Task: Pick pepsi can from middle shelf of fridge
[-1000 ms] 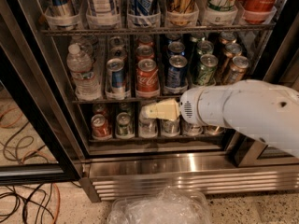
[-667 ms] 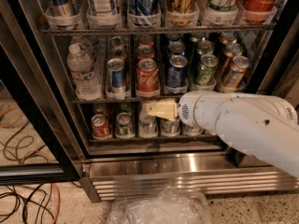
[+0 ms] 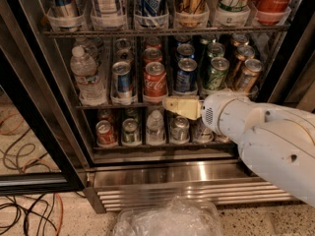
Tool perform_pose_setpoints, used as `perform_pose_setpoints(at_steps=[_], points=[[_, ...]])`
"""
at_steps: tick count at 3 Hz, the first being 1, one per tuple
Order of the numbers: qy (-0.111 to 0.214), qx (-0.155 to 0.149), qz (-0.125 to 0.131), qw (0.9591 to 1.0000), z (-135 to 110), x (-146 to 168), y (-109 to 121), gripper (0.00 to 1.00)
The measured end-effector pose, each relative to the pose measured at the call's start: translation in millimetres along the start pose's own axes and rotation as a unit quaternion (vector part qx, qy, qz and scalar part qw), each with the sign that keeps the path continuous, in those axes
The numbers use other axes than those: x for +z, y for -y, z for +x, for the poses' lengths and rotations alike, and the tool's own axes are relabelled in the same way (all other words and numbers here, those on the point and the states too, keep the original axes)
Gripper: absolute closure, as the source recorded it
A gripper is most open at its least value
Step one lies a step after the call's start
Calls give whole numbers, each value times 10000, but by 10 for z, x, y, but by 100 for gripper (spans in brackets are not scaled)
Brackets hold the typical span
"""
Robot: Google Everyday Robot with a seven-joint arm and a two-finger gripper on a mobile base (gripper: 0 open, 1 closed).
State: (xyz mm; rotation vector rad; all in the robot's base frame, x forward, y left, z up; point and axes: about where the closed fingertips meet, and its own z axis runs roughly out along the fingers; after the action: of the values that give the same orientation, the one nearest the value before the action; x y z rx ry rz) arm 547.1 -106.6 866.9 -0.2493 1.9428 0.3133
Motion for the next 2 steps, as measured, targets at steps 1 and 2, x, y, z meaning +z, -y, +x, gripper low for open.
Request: perform_pose_setpoints(at_steps=[1, 2], points=[[0, 0, 0, 10000, 0, 0, 0, 0], [207, 312, -29, 9993, 17, 29, 11, 0]])
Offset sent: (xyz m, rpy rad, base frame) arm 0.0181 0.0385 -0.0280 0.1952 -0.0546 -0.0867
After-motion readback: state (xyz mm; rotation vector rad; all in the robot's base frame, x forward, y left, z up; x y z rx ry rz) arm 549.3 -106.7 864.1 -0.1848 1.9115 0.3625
